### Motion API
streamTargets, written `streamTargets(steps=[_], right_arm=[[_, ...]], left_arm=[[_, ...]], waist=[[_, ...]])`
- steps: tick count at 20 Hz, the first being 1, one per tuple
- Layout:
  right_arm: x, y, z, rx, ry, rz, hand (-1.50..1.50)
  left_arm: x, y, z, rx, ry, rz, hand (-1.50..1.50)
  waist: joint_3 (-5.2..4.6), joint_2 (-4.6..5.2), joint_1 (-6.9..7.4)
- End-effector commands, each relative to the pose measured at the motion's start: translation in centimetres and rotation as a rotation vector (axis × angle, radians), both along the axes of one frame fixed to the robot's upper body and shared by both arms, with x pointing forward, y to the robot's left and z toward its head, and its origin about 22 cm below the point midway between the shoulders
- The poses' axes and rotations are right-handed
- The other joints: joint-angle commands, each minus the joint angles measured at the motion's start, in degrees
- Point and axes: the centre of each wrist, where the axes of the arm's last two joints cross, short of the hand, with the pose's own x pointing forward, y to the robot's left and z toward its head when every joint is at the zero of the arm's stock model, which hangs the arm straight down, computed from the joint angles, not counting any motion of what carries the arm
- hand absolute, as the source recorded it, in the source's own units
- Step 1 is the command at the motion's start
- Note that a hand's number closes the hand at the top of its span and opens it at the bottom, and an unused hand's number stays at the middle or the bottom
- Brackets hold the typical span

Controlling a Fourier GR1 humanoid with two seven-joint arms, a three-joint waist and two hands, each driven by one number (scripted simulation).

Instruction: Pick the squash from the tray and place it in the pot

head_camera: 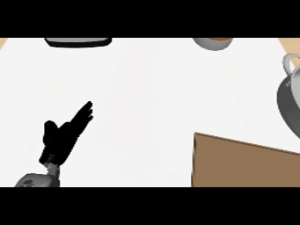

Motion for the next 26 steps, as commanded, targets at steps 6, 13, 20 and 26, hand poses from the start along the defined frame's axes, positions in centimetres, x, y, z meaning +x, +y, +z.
streamTargets(steps=[6, 13, 20, 26], right_arm=[[1.7, 1.4, 8.9, -0.176, 0.069, -0.077, 1.50], [9.1, 1.5, 15.1, -0.213, 0.170, -0.072, 1.50], [15.7, 0.1, 18.3, -0.249, 0.351, -0.061, 1.50], [20.3, 1.7, 18.0, -0.306, 0.481, -0.049, 1.50]], left_arm=[[-0.6, 1.1, -1.1, -0.010, 0.010, -0.022, 0.00], [1.1, -2.0, 1.4, 0.007, -0.008, -0.037, 0.00], [0.9, -1.1, -0.4, 0.009, -0.008, -0.049, 0.00], [1.5, -0.9, 0.1, 0.013, -0.021, -0.053, 0.00]], waist=[[-0.05, 0.29, 1.10], [0.01, 0.38, 2.03], [0.09, 0.63, 3.25], [0.11, 0.82, 4.12]])
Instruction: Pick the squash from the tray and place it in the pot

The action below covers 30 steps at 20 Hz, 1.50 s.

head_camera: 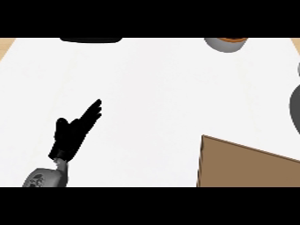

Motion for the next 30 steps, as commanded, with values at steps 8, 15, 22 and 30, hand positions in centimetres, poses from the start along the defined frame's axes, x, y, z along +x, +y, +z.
streamTargets(steps=[8, 15, 22, 30], right_arm=[[5.8, -0.4, -2.0, -0.261, 0.426, -0.119, 1.50], [9.8, 1.7, -6.5, 0.054, 0.743, -0.180, -1.50], [14.5, 4.1, -6.0, 0.163, 0.404, -0.051, -1.50], [15.2, 3.6, -2.9, 0.319, -0.240, -0.151, -1.50]], left_arm=[[1.2, -2.5, 1.1, -0.005, -0.013, -0.036, 0.00], [1.4, -0.5, 0.3, 0.004, -0.005, -0.035, 0.00], [0.8, 0.9, 0.4, 0.004, -0.003, 0.002, 0.00], [0.0, -1.4, -0.6, -0.026, 0.010, 0.021, 0.00]], waist=[[0.08, 0.44, 2.27], [0.08, 0.50, 2.21], [0.19, -0.09, 0.17], [0.27, -0.42, -1.90]])
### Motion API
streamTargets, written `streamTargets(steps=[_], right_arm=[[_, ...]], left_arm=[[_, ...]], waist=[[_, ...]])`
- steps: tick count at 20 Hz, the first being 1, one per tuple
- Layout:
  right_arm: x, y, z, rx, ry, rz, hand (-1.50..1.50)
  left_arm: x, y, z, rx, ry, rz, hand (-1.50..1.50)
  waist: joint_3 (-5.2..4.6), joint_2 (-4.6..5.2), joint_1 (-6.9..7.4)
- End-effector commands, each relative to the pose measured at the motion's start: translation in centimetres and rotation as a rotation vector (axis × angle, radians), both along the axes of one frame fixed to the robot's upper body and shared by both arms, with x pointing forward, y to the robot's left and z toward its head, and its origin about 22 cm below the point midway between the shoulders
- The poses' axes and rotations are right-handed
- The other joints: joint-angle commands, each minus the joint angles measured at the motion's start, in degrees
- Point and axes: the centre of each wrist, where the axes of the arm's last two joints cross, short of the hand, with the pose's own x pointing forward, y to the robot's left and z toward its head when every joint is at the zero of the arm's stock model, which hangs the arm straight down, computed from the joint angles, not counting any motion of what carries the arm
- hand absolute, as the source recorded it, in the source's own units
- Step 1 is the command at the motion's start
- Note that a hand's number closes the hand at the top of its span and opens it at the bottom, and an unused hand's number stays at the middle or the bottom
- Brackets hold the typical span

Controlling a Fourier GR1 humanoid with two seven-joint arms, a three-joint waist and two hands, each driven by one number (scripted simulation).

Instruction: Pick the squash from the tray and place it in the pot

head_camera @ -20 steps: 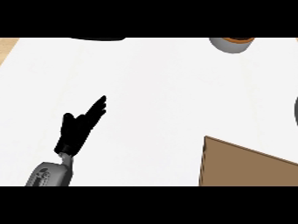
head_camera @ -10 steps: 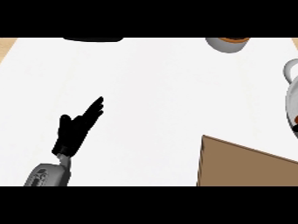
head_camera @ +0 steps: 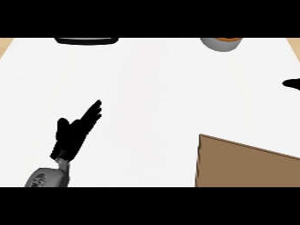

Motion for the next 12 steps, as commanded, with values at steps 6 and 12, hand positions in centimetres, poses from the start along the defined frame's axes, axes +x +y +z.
streamTargets(steps=[6, 12], right_arm=[[-2.1, -5.7, 2.2, 0.035, -0.462, -0.301, -1.50], [-8.3, -7.1, 1.6, 0.080, -0.603, -0.294, -1.50]], left_arm=[[0.4, 2.0, 1.9, 0.011, -0.007, 0.040, 0.00], [-1.3, 2.0, 0.4, 0.015, 0.017, 0.045, 0.00]], waist=[[-0.01, -0.23, -1.08], [-0.13, -0.57, -2.28]])
